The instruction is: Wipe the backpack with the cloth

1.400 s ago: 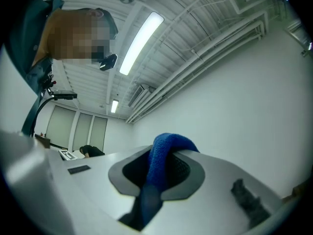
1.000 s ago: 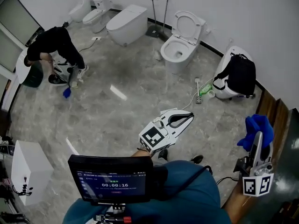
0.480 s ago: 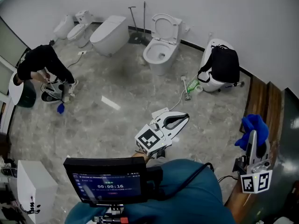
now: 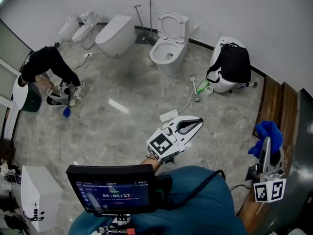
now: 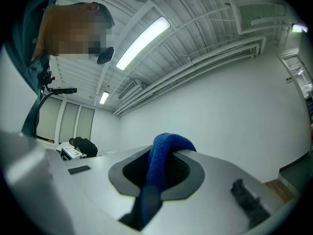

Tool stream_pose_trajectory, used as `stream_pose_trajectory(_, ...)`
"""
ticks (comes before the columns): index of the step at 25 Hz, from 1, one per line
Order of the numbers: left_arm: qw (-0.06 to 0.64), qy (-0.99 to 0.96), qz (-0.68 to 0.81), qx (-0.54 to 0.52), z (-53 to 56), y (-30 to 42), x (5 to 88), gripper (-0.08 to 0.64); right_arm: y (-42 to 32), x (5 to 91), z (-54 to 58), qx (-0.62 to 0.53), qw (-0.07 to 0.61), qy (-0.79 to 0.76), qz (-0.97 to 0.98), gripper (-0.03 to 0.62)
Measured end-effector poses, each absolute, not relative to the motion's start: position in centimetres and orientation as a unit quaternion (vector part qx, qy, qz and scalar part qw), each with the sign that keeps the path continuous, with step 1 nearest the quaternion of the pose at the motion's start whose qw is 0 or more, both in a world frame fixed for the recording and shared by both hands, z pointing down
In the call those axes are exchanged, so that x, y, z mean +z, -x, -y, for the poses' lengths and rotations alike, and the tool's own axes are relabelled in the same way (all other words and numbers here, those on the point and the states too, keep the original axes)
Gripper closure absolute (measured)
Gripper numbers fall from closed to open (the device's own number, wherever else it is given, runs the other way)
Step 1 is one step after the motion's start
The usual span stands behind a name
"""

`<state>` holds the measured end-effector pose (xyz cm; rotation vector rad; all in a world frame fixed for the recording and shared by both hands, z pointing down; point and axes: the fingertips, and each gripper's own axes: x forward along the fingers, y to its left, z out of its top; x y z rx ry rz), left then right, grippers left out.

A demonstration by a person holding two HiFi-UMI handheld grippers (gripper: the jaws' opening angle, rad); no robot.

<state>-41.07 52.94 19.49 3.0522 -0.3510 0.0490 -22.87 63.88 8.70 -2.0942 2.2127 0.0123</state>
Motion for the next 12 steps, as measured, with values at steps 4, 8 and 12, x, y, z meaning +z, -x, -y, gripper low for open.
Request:
stream_pose_trajectory(4,0.034,-0.992,0.121,0.016,-52.91,41.26,19.49,0.545,22.75,8.64,-63.85,0.004,0.049,0.684,-0.728,0.541)
stream_pose_trajectory(8,0.035,-0.992,0.121,0.017,-52.98,41.47,19.60,0.545,23.03,8.60,-63.67,0.005,0.049,0.681,-0.730,0.541)
stream_pose_trajectory(12,0.033,-0.992,0.121,0.020,-52.78,41.90,19.73,0.545,23.42,8.62,-63.39,0.005,0.050,0.680,-0.731,0.541)
